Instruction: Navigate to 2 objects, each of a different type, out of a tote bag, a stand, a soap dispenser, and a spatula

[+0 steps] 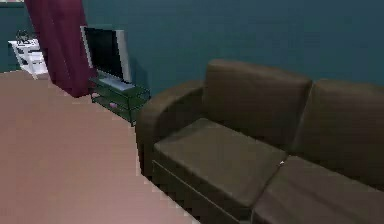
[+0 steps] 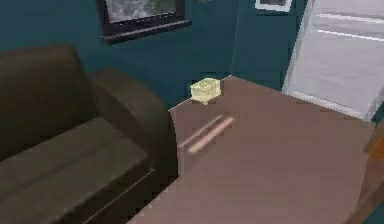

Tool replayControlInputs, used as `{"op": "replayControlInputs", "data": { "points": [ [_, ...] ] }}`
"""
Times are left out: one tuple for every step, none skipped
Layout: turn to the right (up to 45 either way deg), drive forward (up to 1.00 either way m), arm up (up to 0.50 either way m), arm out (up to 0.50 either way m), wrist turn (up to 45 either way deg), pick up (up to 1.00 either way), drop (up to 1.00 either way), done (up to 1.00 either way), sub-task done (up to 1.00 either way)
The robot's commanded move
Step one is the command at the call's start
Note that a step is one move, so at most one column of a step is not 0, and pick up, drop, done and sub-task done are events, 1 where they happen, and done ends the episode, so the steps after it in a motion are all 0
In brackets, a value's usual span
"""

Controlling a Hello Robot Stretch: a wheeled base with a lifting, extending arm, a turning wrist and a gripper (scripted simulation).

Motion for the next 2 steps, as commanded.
{"op": "replayControlInputs", "data": {
  "points": [
    [39.0, 0.00, 0.00, 0.00, 0.0, 0.00, 0.00, 0.00, 0.00],
    [0.0, 0.15, 0.00, 0.00, 0.0, 0.00, 0.00, 0.00, 0.00]
  ]
}}
